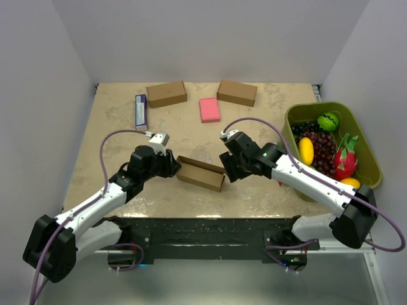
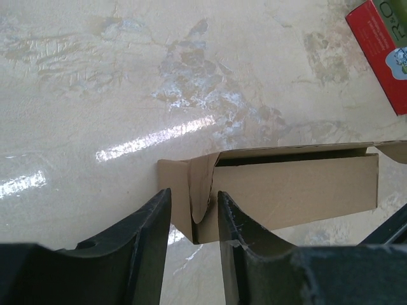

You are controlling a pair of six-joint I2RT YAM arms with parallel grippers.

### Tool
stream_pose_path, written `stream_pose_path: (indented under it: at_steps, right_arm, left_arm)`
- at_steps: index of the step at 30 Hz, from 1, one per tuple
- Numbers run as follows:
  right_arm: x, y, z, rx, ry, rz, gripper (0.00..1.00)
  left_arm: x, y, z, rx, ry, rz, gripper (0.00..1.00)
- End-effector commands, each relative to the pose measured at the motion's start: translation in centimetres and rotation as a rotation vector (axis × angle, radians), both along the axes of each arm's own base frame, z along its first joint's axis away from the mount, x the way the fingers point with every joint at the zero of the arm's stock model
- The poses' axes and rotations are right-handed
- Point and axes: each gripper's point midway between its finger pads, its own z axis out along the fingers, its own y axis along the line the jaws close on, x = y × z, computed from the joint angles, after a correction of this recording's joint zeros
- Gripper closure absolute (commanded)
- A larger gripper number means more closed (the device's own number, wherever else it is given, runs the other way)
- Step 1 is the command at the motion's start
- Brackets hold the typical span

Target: Fold the paper box

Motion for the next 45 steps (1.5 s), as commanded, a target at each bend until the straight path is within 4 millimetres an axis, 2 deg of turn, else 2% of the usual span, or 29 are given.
stream_pose_path:
  at_steps: [1, 6, 9, 11, 13, 15, 16, 17, 23, 31, 35, 39, 41, 42, 45]
  right_arm:
    - [-0.5, 0.1, 0.3, 0.037, 0.002, -0.001, 0.43]
    - [-0.4, 0.4, 0.2, 0.048, 0.001, -0.002, 0.46]
    - [-0.3, 0.9, 0.1, 0.067, 0.003, 0.003, 0.49]
    - [-0.2, 1.3, 0.0, 0.081, 0.006, 0.005, 0.51]
    - [-0.2, 1.7, -0.1, 0.098, 0.013, 0.007, 0.6]
    - [-0.2, 2.1, -0.2, 0.113, 0.025, 0.009, 0.69]
    - [-0.2, 2.3, -0.2, 0.121, 0.026, 0.01, 0.78]
    - [-0.2, 2.6, -0.3, 0.127, 0.033, 0.01, 0.81]
    - [-0.1, 3.2, -0.5, 0.147, 0.046, 0.005, 0.93]
    - [0.1, 3.0, -0.5, 0.129, 0.042, -0.001, 0.97]
    - [0.0, 3.1, -1.1, 0.124, 0.052, 0.0, 0.99]
    - [0.0, 2.9, -2.1, 0.112, 0.057, -0.012, 1.0]
    - [0.1, 2.2, -2.3, 0.087, 0.048, -0.032, 0.96]
    - [0.2, 2.1, -2.0, 0.085, 0.04, -0.038, 0.91]
    - [0.0, 2.1, 0.2, 0.113, 0.003, 0.01, 0.8]
  left_arm:
    - [0.7, -0.2, 2.3, -0.005, -0.079, -0.008, 0.62]
    - [0.7, -0.2, 2.5, -0.003, -0.083, -0.012, 0.67]
    - [0.8, -0.4, 2.6, -0.009, -0.087, -0.019, 0.73]
    - [0.8, -0.6, 2.8, -0.018, -0.092, -0.026, 0.81]
    - [0.7, -0.8, 2.7, -0.023, -0.09, -0.039, 0.93]
    - [0.7, -1.1, 2.7, -0.033, -0.088, -0.053, 0.99]
    - [0.6, -1.2, 2.5, -0.034, -0.085, -0.055, 1.0]
    - [0.6, -1.3, 2.5, -0.038, -0.083, -0.061, 1.0]
    - [0.1, -2.0, 2.0, -0.05, -0.07, -0.078, 1.0]
    - [0.3, -2.8, 2.7, -0.023, -0.076, -0.077, 1.0]
    - [0.4, -3.5, 3.5, -0.044, -0.083, -0.078, 1.0]
    - [0.0, -4.2, 3.1, -0.055, -0.074, -0.079, 1.0]
    - [0.1, -4.2, 2.4, -0.036, -0.065, -0.068, 1.0]
    - [0.0, -4.1, 1.9, -0.017, -0.052, -0.071, 1.0]
    - [0.3, -4.1, 1.6, 0.013, -0.048, -0.075, 1.0]
